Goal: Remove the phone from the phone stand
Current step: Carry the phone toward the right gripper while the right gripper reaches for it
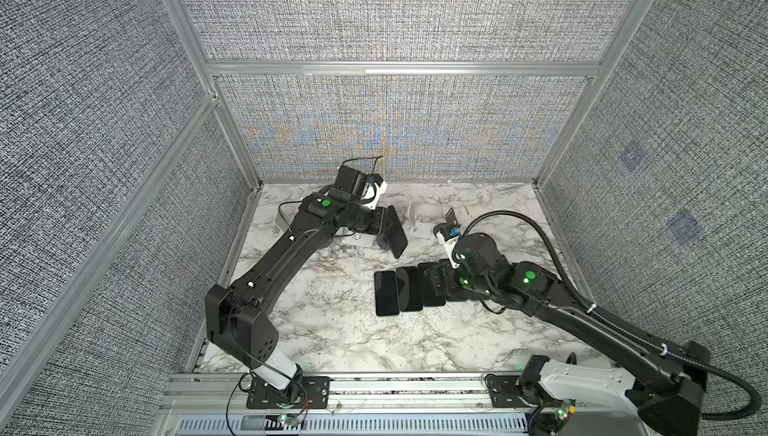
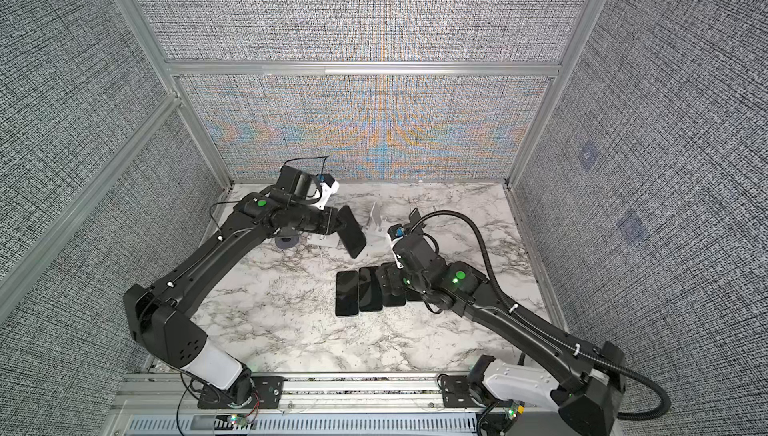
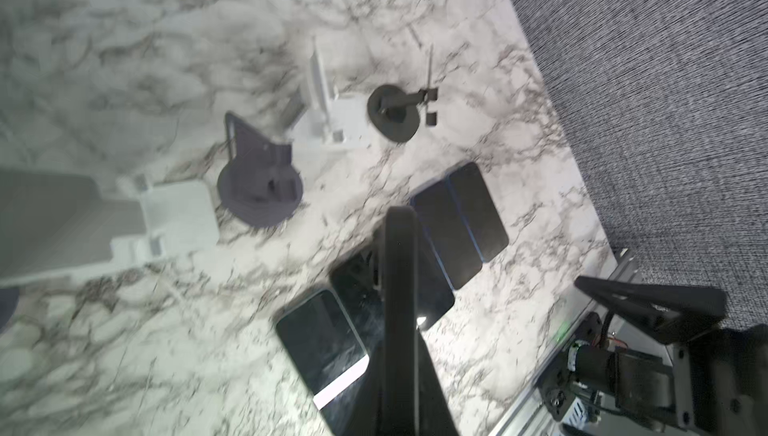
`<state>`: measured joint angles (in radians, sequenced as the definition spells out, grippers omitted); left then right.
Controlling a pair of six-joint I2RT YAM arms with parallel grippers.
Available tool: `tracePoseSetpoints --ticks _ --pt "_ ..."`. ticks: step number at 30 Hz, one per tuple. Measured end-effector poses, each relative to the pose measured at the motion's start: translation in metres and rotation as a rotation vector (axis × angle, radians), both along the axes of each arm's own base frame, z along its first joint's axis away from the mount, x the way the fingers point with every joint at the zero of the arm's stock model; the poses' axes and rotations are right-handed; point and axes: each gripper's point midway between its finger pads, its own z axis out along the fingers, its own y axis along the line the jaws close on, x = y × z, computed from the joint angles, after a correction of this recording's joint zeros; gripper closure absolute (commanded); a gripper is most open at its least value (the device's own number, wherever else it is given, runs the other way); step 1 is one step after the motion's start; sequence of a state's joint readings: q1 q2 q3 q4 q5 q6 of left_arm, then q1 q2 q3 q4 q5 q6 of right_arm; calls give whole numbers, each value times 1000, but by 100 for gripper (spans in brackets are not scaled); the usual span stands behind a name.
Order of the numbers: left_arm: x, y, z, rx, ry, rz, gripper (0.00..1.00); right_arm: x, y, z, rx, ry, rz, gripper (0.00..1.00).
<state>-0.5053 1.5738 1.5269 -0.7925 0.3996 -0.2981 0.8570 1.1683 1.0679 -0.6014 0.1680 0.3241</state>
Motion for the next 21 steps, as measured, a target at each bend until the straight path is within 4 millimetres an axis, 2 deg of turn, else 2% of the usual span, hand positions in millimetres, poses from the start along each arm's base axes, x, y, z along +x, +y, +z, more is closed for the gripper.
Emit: tracePoseSetpoints --ticks 4,9,14,19,21 --pt "-18 27 -39 3 144 14 100 2 31 -9 -33 14 54 9" --pt "-38 37 -63 -60 268 -19 100 11 76 -24 -46 53 133 2" --pt "-39 37 -70 -179 358 -38 100 20 111 -40 -51 90 202 1" --pt "-40 31 -64 -273 393 -73 100 26 133 -45 -25 102 239 1" --pt "-41 30 -61 -290 393 -85 100 29 137 -47 -18 110 243 5"
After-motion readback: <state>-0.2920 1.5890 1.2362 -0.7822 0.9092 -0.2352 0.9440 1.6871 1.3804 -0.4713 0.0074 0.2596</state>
